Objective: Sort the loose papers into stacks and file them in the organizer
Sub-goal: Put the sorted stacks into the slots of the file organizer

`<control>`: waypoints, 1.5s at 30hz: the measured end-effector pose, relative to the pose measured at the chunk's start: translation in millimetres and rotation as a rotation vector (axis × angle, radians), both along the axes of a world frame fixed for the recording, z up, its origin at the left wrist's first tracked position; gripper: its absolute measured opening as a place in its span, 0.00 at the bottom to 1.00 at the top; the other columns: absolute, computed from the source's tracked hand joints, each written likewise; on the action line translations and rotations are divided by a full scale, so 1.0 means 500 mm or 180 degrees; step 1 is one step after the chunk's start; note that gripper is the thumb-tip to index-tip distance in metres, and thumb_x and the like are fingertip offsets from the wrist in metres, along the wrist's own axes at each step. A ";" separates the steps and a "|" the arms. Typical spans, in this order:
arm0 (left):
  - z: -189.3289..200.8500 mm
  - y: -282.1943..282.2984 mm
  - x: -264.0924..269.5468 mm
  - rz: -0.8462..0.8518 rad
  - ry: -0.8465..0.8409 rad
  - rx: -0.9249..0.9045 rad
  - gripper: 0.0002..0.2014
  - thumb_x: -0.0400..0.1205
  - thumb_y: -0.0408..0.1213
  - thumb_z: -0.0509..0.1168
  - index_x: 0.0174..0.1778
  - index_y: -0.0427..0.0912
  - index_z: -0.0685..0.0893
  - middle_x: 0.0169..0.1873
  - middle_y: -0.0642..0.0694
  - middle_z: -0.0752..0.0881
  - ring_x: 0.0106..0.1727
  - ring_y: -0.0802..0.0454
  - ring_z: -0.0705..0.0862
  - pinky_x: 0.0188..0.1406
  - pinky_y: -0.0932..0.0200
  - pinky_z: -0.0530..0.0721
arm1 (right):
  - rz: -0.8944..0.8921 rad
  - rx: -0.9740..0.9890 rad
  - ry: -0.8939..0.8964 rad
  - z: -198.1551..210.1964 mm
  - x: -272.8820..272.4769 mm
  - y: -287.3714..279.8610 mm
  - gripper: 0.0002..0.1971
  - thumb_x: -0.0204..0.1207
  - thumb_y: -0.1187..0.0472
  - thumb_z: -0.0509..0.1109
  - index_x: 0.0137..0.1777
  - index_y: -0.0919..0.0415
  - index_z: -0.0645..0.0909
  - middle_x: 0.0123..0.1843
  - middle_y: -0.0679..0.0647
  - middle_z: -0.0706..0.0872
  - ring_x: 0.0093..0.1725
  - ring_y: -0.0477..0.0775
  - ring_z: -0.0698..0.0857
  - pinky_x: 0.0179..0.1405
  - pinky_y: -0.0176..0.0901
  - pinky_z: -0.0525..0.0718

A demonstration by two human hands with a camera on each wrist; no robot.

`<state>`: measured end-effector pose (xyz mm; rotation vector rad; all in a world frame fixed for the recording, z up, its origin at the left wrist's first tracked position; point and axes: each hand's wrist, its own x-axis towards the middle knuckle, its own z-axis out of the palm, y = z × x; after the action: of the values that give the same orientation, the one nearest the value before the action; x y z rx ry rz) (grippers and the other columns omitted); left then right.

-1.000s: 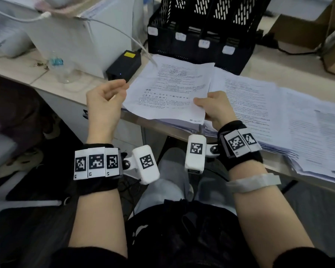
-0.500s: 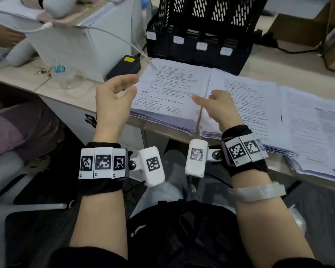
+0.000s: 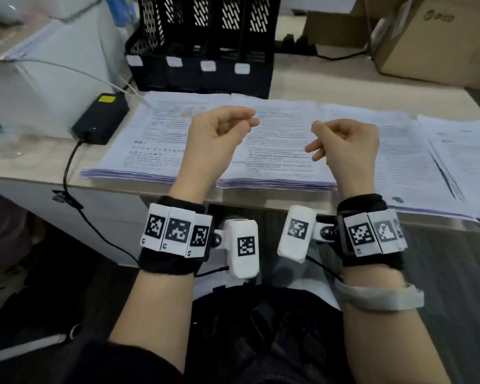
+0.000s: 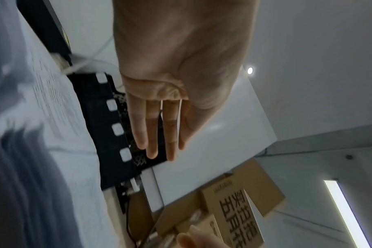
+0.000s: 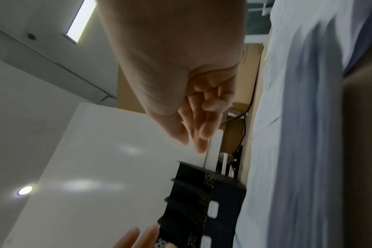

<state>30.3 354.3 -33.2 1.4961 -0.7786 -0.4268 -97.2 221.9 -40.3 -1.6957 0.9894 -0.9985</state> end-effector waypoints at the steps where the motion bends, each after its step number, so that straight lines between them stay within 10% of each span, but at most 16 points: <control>1: -0.002 -0.019 -0.016 -0.0102 -0.0002 0.0036 0.10 0.82 0.27 0.62 0.56 0.39 0.85 0.48 0.45 0.89 0.54 0.57 0.87 0.59 0.63 0.85 | -0.0158 -0.0048 -0.0009 -0.005 -0.018 -0.011 0.10 0.74 0.60 0.70 0.37 0.67 0.85 0.22 0.50 0.86 0.17 0.44 0.78 0.24 0.28 0.76; 8: -0.024 -0.163 -0.136 -0.0984 -0.0260 0.0420 0.10 0.82 0.28 0.63 0.54 0.40 0.87 0.48 0.48 0.89 0.50 0.61 0.85 0.52 0.72 0.81 | -0.1048 -0.0282 0.0253 -0.045 -0.156 -0.077 0.09 0.74 0.56 0.68 0.37 0.60 0.85 0.24 0.49 0.85 0.22 0.44 0.80 0.41 0.45 0.85; 18: -0.034 -0.333 -0.306 -0.1934 -0.0708 0.1080 0.11 0.84 0.32 0.60 0.58 0.41 0.86 0.63 0.46 0.84 0.70 0.53 0.78 0.72 0.59 0.73 | -0.2848 -0.0608 0.0326 -0.086 -0.361 -0.157 0.12 0.72 0.59 0.65 0.50 0.57 0.88 0.47 0.53 0.90 0.54 0.55 0.84 0.47 0.33 0.70; 21: -0.040 -0.368 -0.337 -0.2182 -0.0836 0.1318 0.12 0.84 0.33 0.59 0.58 0.42 0.85 0.62 0.46 0.84 0.55 0.49 0.81 0.44 0.76 0.79 | -0.3323 -0.0695 0.0730 -0.101 -0.412 -0.180 0.19 0.71 0.57 0.67 0.63 0.57 0.82 0.67 0.54 0.80 0.70 0.59 0.72 0.59 0.40 0.65; 24: -0.054 -0.389 -0.354 -0.2350 -0.1118 0.1814 0.06 0.83 0.34 0.60 0.43 0.46 0.81 0.40 0.44 0.79 0.39 0.49 0.78 0.35 0.61 0.76 | -0.3452 0.0038 0.1079 -0.111 -0.460 -0.209 0.36 0.71 0.52 0.72 0.78 0.61 0.66 0.80 0.60 0.61 0.77 0.63 0.61 0.71 0.45 0.60; 28: -0.073 -0.400 -0.355 -0.2232 -0.1268 0.2150 0.18 0.82 0.36 0.61 0.25 0.43 0.68 0.22 0.47 0.69 0.24 0.53 0.67 0.28 0.60 0.65 | -0.2916 0.1035 0.0216 -0.136 -0.493 -0.250 0.49 0.58 0.49 0.80 0.76 0.70 0.64 0.75 0.65 0.68 0.75 0.63 0.70 0.75 0.51 0.69; 32: -0.074 -0.404 -0.356 -0.2147 -0.1291 0.2240 0.09 0.81 0.40 0.63 0.35 0.45 0.77 0.33 0.43 0.76 0.36 0.51 0.73 0.34 0.58 0.69 | -0.2933 0.0940 -0.0015 -0.155 -0.509 -0.274 0.42 0.41 0.42 0.76 0.57 0.66 0.83 0.58 0.61 0.86 0.59 0.60 0.85 0.59 0.53 0.84; 35: -0.079 -0.405 -0.356 -0.2073 -0.1298 0.2241 0.09 0.81 0.41 0.63 0.35 0.45 0.77 0.34 0.43 0.75 0.37 0.51 0.73 0.33 0.58 0.68 | -0.2640 0.0961 0.0261 -0.135 -0.504 -0.277 0.30 0.56 0.51 0.78 0.58 0.66 0.84 0.59 0.61 0.87 0.61 0.60 0.84 0.55 0.41 0.81; 42: -0.089 -0.405 -0.355 -0.2025 -0.1225 0.2162 0.09 0.81 0.42 0.64 0.36 0.46 0.77 0.36 0.44 0.77 0.39 0.52 0.74 0.31 0.62 0.69 | -0.2415 0.0937 0.0067 -0.128 -0.481 -0.286 0.20 0.70 0.73 0.66 0.64 0.69 0.78 0.64 0.63 0.83 0.59 0.58 0.82 0.62 0.49 0.82; 45: -0.091 -0.404 -0.348 -0.2126 -0.0851 0.2114 0.06 0.81 0.40 0.65 0.38 0.45 0.81 0.37 0.42 0.80 0.41 0.50 0.78 0.45 0.57 0.80 | -0.2558 0.0692 -0.0308 -0.108 -0.468 -0.278 0.21 0.70 0.76 0.57 0.63 0.69 0.78 0.61 0.63 0.83 0.53 0.54 0.79 0.59 0.44 0.82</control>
<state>-143.8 152.5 -78.5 1.9007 -1.4542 -1.0778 -330.9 82.7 -94.4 -1.0484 1.6998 -1.3901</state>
